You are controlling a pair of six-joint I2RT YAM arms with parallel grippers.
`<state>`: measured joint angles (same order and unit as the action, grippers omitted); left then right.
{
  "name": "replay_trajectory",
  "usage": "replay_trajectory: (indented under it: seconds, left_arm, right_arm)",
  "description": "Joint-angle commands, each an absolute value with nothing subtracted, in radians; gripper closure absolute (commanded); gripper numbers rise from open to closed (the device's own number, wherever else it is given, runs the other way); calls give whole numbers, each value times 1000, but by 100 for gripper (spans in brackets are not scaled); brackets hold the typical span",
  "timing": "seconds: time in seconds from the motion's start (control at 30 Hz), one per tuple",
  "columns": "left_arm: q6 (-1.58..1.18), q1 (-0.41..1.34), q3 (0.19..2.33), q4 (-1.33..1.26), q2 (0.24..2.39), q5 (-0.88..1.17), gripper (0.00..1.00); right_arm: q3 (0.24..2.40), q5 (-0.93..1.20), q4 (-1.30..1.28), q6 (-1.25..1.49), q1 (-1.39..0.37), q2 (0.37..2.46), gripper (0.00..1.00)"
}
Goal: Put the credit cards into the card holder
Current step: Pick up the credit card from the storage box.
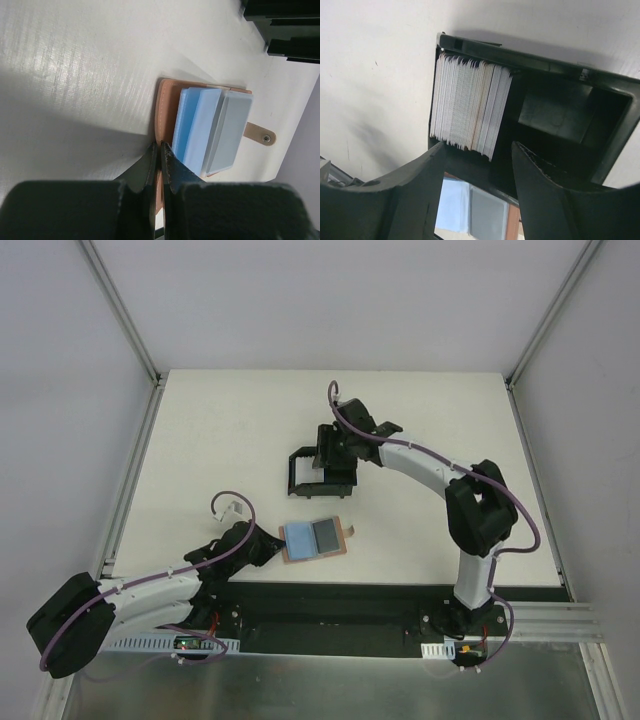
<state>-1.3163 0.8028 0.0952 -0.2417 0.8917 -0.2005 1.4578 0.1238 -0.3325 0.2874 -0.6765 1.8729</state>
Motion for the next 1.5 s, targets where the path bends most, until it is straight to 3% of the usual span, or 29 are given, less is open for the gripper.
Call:
replay_trajectory:
  seconds: [0.0, 0.7, 1.0, 1.33, 1.47]
  left_arm:
    - [-1276, 790, 107, -206, 891, -232, 100]
    - [-1252, 782, 123, -204, 916, -215, 100]
    - [-1250, 776, 121, -207, 922, -206, 100]
    - [-1249, 776, 120, -215, 927, -199, 100]
    - [-1247, 773, 118, -216, 933, -196, 100]
  right_arm:
    - [1526, 140, -319, 310, -666, 1911, 41]
    - [1552, 250, -218, 394, -637, 2042, 37]
    - [1529, 279, -190, 388, -630, 2006, 54]
    - [1511, 262, -198, 379, -627, 1982, 62]
    - [1496, 255, -198, 376, -624, 1964, 71]
